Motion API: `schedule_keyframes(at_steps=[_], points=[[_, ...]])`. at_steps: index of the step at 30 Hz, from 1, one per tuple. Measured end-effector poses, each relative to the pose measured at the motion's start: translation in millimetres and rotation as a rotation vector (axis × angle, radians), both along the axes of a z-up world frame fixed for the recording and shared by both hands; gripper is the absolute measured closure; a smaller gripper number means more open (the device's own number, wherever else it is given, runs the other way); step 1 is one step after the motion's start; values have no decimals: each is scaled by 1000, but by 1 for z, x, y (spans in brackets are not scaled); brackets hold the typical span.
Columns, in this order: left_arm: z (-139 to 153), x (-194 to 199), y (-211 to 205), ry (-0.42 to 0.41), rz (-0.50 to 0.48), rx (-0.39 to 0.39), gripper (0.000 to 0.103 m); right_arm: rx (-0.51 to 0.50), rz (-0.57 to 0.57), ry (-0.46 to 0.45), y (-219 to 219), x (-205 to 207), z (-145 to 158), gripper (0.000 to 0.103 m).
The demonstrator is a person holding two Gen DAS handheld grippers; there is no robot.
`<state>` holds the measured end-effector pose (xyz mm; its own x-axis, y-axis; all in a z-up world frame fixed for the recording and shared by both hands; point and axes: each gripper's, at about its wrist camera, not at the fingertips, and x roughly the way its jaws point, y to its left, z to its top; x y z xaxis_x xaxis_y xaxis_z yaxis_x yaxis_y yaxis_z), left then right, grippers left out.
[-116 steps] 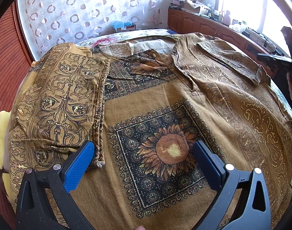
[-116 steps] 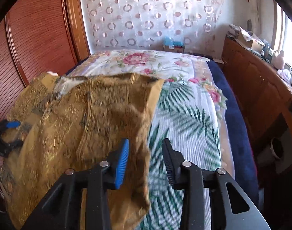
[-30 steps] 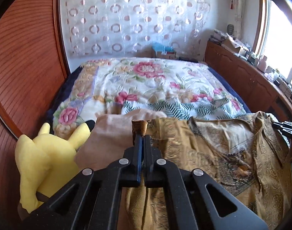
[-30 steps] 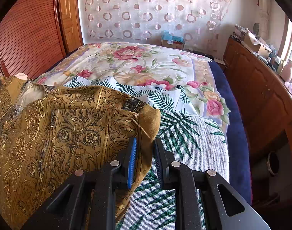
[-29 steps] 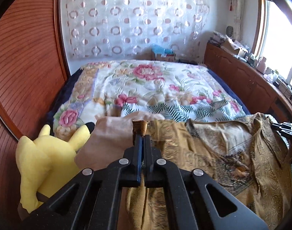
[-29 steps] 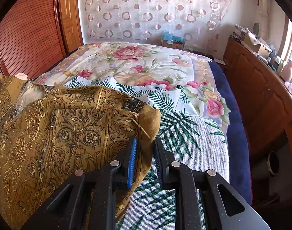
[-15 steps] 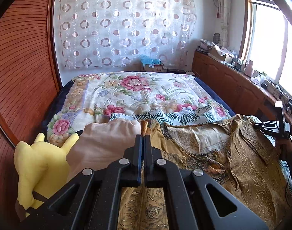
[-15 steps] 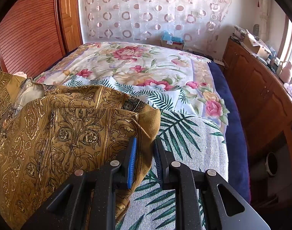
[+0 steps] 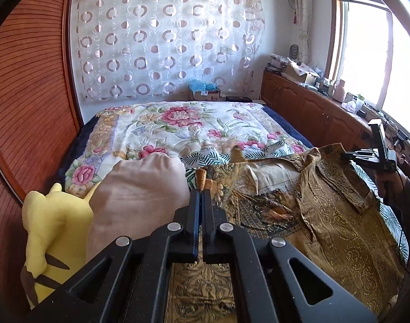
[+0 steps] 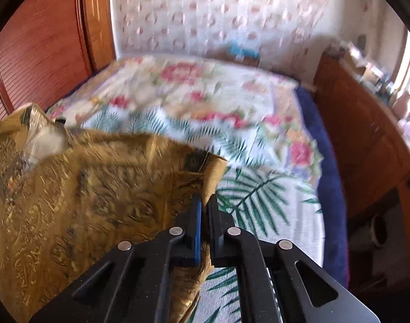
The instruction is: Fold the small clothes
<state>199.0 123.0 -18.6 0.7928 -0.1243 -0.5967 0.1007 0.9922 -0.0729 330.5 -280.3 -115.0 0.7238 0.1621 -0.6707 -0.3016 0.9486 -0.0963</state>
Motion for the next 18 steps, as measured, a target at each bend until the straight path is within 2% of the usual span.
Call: schedule_keyframes(at_steps=[7,12,18], points=[[8,-39,19,-48,46,-14,101,91,28,-148,-11,-71,36,101],[11,-68,35,-79,83,-23,101,91,54,-224,-21,-122,54,101],[9,-113,47,-113,112,-43,101,117,83,-264,-34,-191,46,101]])
